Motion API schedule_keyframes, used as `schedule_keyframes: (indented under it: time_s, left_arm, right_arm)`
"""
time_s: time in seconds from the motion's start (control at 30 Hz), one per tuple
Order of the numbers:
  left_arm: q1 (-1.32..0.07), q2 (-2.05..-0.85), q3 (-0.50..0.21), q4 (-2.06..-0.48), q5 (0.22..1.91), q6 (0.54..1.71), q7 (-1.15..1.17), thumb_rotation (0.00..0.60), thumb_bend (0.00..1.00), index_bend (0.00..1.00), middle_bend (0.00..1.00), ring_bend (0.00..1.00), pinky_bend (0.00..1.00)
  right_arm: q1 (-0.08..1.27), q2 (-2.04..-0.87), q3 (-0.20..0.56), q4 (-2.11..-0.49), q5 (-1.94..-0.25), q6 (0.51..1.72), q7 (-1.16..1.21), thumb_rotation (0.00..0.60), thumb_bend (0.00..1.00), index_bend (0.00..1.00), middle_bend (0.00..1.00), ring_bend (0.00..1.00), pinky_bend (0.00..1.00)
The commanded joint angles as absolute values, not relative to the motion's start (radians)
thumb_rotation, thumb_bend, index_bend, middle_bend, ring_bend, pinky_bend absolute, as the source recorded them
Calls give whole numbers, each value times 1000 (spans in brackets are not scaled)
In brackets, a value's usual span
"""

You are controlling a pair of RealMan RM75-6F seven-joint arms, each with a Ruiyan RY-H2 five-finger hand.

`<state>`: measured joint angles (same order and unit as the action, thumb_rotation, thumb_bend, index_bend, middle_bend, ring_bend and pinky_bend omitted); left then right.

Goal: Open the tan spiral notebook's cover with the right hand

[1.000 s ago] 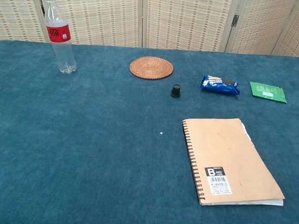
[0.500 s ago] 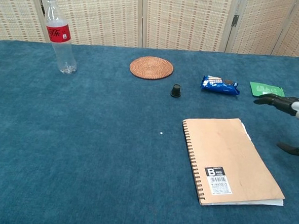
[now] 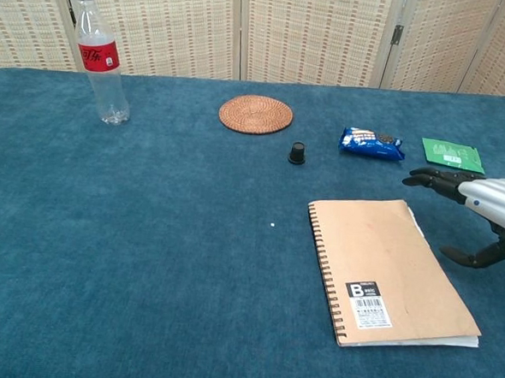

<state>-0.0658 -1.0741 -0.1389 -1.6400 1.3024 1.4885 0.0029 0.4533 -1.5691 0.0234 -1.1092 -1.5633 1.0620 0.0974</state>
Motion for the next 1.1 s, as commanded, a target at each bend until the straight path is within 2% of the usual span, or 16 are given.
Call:
schedule_keyframes:
  time_s: [0.03, 0.63, 1.1]
  left_arm:
    - [-65, -1074, -139, -1640, 1305, 1491, 1, 600, 249, 130, 28, 37, 182]
    - [-54, -1068, -141, -1645, 1312, 1512, -1, 600, 250, 130, 28, 37, 182]
    - [-51, -1070, -144, -1648, 1310, 1517, 3, 600, 250, 130, 28, 36, 182]
  right_arm:
    - [452, -1566, 18, -1114, -1559, 1060, 90, 600, 407, 0, 0, 0, 0]
    - [474, -1619, 19, -1084, -1529, 1039, 101, 600, 408, 0, 0, 0, 0]
    - [488, -1632, 29, -1103, -1554, 1102, 132, 600, 408, 0, 0, 0, 0]
